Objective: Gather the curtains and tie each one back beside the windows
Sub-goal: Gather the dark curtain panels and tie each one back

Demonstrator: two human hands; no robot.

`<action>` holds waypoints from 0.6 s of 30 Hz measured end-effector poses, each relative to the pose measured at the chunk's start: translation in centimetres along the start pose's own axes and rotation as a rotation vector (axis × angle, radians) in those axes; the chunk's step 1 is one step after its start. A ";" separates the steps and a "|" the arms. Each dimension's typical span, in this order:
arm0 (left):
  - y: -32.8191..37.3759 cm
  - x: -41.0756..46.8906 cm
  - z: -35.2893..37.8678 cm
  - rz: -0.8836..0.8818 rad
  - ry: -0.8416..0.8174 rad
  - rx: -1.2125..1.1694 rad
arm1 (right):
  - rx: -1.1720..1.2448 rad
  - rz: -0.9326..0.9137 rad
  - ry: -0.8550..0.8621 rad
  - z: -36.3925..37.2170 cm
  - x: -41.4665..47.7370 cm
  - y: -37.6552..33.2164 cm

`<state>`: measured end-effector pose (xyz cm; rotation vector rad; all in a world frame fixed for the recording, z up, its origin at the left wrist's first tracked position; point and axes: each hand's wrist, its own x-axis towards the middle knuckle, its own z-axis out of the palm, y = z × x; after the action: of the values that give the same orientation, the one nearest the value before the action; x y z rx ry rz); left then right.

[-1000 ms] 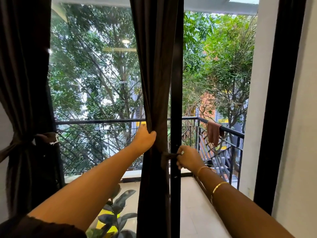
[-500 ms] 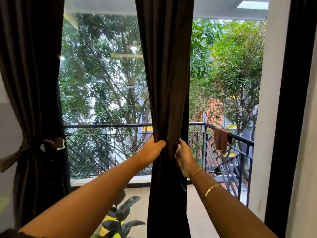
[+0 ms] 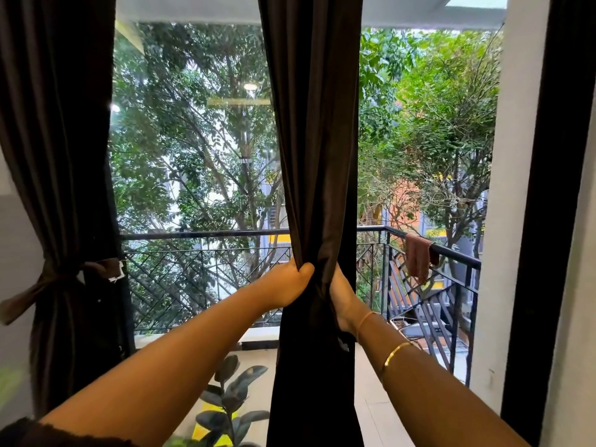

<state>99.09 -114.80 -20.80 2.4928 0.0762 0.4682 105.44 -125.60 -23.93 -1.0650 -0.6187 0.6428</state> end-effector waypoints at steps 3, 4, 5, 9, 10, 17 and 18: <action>0.3 -0.1 -0.3 0.016 -0.008 0.088 | 0.012 -0.028 -0.006 0.0 -0.3 -0.1; 0.3 -0.1 -0.4 0.021 -0.003 0.107 | 0.011 -0.033 -0.011 -0.1 -0.4 -0.1; 0.3 -0.1 -0.4 0.020 0.003 0.121 | 0.006 -0.037 -0.011 -0.2 -0.4 -0.1; -0.6 -0.2 -0.3 0.028 0.025 0.042 | -0.081 -0.046 0.016 -0.8 -0.7 0.1; -0.8 -0.3 -0.2 0.030 0.034 -0.020 | -0.103 -0.056 0.016 -0.8 -0.8 0.2; -2.5 -0.6 1.1 0.013 0.253 -0.295 | -0.218 -0.133 -0.003 -1.2 -2.3 1.0; -2.9 -0.9 1.3 0.009 0.265 -0.328 | -0.275 -0.148 -0.011 -1.4 -2.6 1.1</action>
<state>98.85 -113.27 -23.70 2.1013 0.0854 0.7491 104.61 -127.96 -25.80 -1.2575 -0.8035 0.4425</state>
